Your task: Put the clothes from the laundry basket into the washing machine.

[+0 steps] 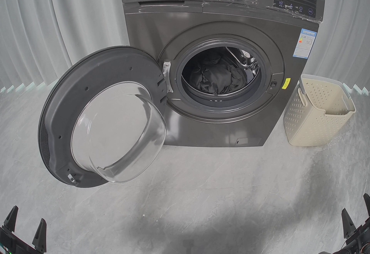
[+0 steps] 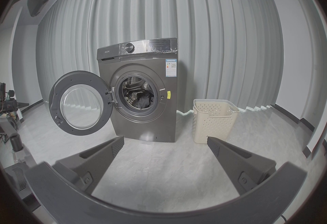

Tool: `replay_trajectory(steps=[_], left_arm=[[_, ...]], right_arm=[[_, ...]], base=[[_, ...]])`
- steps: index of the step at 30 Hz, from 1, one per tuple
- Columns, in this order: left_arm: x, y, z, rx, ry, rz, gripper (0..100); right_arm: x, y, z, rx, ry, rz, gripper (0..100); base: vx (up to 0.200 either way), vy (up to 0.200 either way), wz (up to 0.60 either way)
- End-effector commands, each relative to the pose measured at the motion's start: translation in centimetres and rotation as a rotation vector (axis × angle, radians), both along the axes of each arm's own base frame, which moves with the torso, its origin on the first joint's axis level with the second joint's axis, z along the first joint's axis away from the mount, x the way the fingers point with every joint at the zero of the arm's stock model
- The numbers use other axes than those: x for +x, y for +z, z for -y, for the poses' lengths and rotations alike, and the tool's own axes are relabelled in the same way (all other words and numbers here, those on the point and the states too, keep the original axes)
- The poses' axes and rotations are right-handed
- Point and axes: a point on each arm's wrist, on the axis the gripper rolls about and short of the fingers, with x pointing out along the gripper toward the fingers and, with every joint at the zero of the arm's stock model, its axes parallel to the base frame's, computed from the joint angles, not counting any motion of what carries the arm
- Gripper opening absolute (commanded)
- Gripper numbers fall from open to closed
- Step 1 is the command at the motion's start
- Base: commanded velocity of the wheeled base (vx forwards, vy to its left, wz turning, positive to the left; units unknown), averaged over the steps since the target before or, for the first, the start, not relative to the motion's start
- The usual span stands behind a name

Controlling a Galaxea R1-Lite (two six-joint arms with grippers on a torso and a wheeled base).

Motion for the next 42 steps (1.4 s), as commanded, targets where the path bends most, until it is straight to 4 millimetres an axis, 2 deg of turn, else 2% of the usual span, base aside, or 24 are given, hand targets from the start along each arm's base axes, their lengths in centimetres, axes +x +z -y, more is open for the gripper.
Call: replay_trajectory(steps=[1,8,33,34,35,37,38,40,42], left_arm=[[0.0,-0.5,0.0,-0.001,0.001,-0.006,100],[0.0,-0.5,0.0,0.001,0.001,-0.006,100],[0.0,-0.6,0.0,0.046,-0.014,-0.015,100],[0.0,-0.2,0.1,0.043,-0.020,0.007,100],[-0.3,1.0,0.1,0.036,-0.025,0.042,100],[-1.5,5.3,0.1,0.028,-0.037,0.149,100],[-1.6,6.7,0.1,0.023,-0.057,0.147,100],[-0.8,7.4,0.0,0.021,-0.104,0.071,100],[1.1,7.4,0.1,0.021,-0.165,-0.059,100]], right_arm=[[0.0,-0.5,0.0,0.000,0.001,-0.004,100],[0.0,-0.5,0.0,0.000,0.001,-0.004,100],[0.0,-0.5,0.0,0.000,0.001,-0.004,100],[0.0,-0.5,0.0,0.000,0.001,-0.004,100],[0.0,-0.5,0.0,0.000,0.002,-0.004,100],[0.0,-0.5,0.0,0.000,0.001,-0.004,100],[0.0,-0.5,0.0,0.000,-0.001,-0.004,100],[0.0,-0.5,0.0,0.000,-0.001,-0.004,100],[0.0,-0.5,0.0,0.000,0.001,-0.004,100]], base=[[0.000,0.200,0.00],[0.000,0.200,0.00],[0.000,0.000,0.00],[0.000,0.000,0.00],[0.000,0.000,0.00],[0.000,0.000,0.00],[0.000,0.000,0.00],[0.000,0.000,0.00],[0.000,0.000,0.00]])
